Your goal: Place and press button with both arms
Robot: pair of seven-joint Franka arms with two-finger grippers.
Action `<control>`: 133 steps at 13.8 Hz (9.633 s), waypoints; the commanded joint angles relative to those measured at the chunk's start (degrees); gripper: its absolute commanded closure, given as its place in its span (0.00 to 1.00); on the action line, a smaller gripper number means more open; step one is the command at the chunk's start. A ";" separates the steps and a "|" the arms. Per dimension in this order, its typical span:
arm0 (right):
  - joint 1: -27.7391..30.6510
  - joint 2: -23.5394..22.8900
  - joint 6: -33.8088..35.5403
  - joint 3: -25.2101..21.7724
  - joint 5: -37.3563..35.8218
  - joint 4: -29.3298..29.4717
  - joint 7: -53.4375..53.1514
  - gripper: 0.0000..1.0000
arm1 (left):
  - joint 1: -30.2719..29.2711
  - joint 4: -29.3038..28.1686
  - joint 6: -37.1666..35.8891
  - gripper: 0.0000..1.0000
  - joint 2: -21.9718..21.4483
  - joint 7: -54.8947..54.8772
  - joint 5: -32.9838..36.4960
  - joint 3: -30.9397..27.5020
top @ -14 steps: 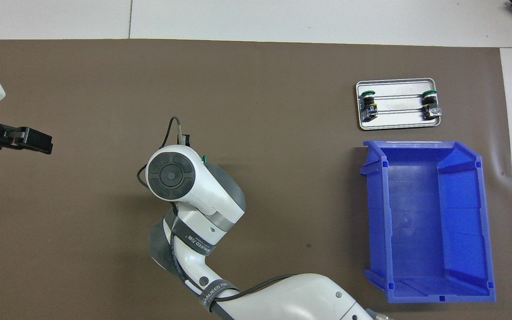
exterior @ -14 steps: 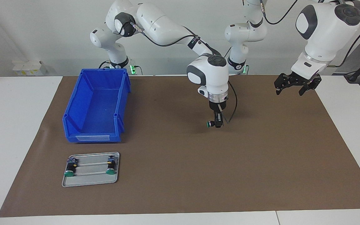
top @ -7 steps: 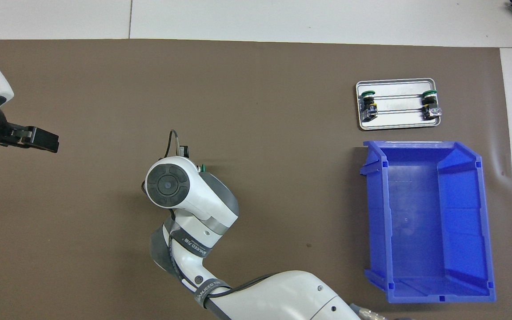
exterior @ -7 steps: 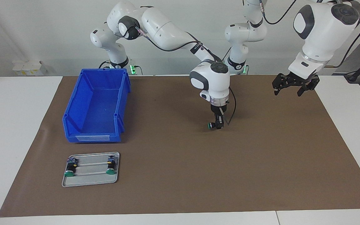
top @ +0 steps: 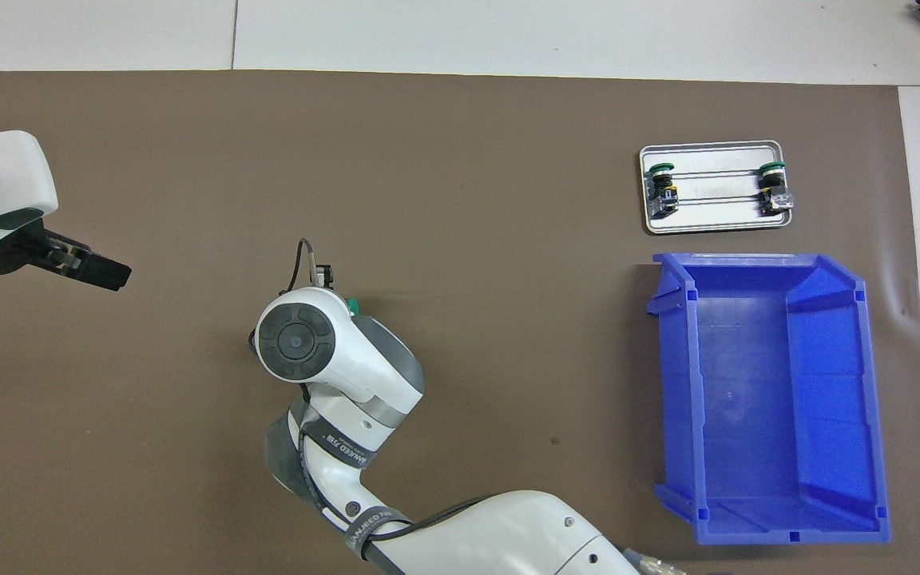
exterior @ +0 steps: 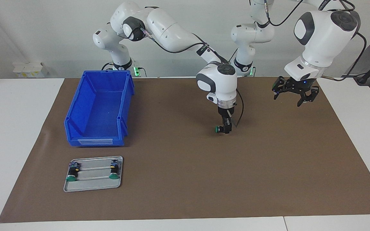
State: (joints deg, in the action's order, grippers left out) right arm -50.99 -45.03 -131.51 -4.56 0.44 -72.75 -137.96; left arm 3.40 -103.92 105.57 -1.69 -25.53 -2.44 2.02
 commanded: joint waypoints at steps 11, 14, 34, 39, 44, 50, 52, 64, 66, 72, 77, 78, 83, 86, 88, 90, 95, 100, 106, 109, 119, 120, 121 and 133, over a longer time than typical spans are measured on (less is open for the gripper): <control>10.72 23.72 2.05 0.69 -0.53 -23.90 37.36 0.01 | 13.99 -22.10 25.53 0.01 -1.13 -30.54 -5.65 -0.61; 17.30 29.81 2.31 0.69 -0.53 -28.58 54.14 0.01 | 16.11 -24.40 32.67 0.08 0.28 -33.43 -5.65 -0.61; 50.99 46.17 40.17 -0.28 -3.42 -17.34 129.49 0.01 | 24.20 -20.80 37.60 0.03 14.61 -30.72 -5.38 -1.05; 50.20 47.66 40.54 -0.10 -2.82 -19.53 132.25 0.01 | 24.20 -21.33 37.77 0.19 14.78 -30.72 -5.03 -1.05; 49.94 49.51 40.72 0.42 -2.73 -22.87 131.81 0.01 | 24.20 -21.15 37.69 0.84 15.05 -30.63 -4.24 -1.23; 46.77 49.42 40.81 0.69 -2.73 -22.52 129.07 0.01 | 23.67 -18.43 37.25 1.00 15.14 -30.63 -4.24 -1.23; 46.86 49.42 40.72 0.69 -2.73 -22.52 129.17 0.01 | 23.15 -17.90 36.98 1.00 15.05 -30.63 -4.24 -1.23; 47.74 49.42 40.81 0.07 -2.73 -22.61 130.84 0.01 | 22.27 -18.16 36.02 1.00 14.52 -30.19 -4.24 -1.23; 47.74 49.42 40.81 0.07 -2.73 -22.61 130.84 0.01 | 22.27 -18.16 36.02 1.00 14.43 -30.28 -4.24 -1.23; 47.74 49.51 40.81 0.07 -2.73 -22.70 130.84 0.01 | 22.18 -17.99 36.02 1.00 14.34 -30.28 -4.24 -1.32; 47.83 49.51 40.81 0.07 -2.73 -22.70 130.84 0.01 | 21.56 -18.07 35.84 1.00 14.26 -30.45 -4.24 -1.32; 47.74 49.51 40.81 0.07 -2.73 -22.70 130.84 0.01 | 21.39 -17.99 35.84 1.00 14.26 -30.37 -4.24 -1.32; 47.83 49.51 40.81 0.07 -2.73 -22.79 130.84 0.01 | 20.60 -17.99 35.05 1.00 13.99 -30.54 -4.24 -1.32; 47.83 49.51 40.81 0.07 -2.73 -22.79 130.84 0.01 | 20.60 -18.07 35.05 1.00 13.99 -30.54 -4.24 -1.32; 47.83 49.51 40.81 0.07 -2.73 -22.79 130.84 0.01 | 20.60 -18.07 35.05 1.00 13.99 -30.45 -4.24 -1.32; 47.83 49.51 40.81 0.07 -2.73 -22.87 130.84 0.01 | 20.68 -17.90 35.05 1.00 13.99 -30.45 -4.24 -1.32; 47.91 49.51 40.81 0.07 -2.73 -22.87 130.84 0.01 | 19.99 -12.64 29.54 1.00 13.99 -29.49 -4.42 -1.32; 47.83 49.60 40.89 0.07 -2.73 -22.87 130.84 0.01 | 14.98 -4.72 16.70 1.00 12.77 -28.61 -4.59 -1.32; 47.83 49.60 40.89 0.07 -2.73 -22.87 130.84 0.01 | 3.91 -5.15 7.81 1.00 6.18 -25.19 -4.51 -1.32; 47.91 49.60 40.89 0.07 -2.73 -22.87 130.84 0.01 | 2.93 -5.24 7.45 1.00 5.64 -16.77 -4.42 -1.32; 47.91 49.60 40.89 0.07 -2.73 -22.96 130.84 0.01 | 6.26 -4.97 10.69 0.14 5.56 3.36 -4.24 -0.70; 47.91 49.60 40.89 0.07 -2.73 -22.96 130.84 0.01 | 7.14 -5.33 12.27 0.09 5.55 5.12 -4.24 -0.70; 47.91 49.60 40.89 0.07 -2.73 -22.96 130.84 0.01 | 8.54 -5.68 13.85 0.10 5.55 7.49 -4.24 -0.70; 48.35 47.93 42.64 0.07 -1.07 -20.34 130.14 0.01 | 13.74 -15.08 17.03 1.00 3.27 15.34 -4.15 -0.70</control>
State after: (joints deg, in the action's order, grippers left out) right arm -3.43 3.23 -90.60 -4.55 -1.64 -94.31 -8.68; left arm 16.30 -115.32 120.36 4.29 -11.24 -7.18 1.91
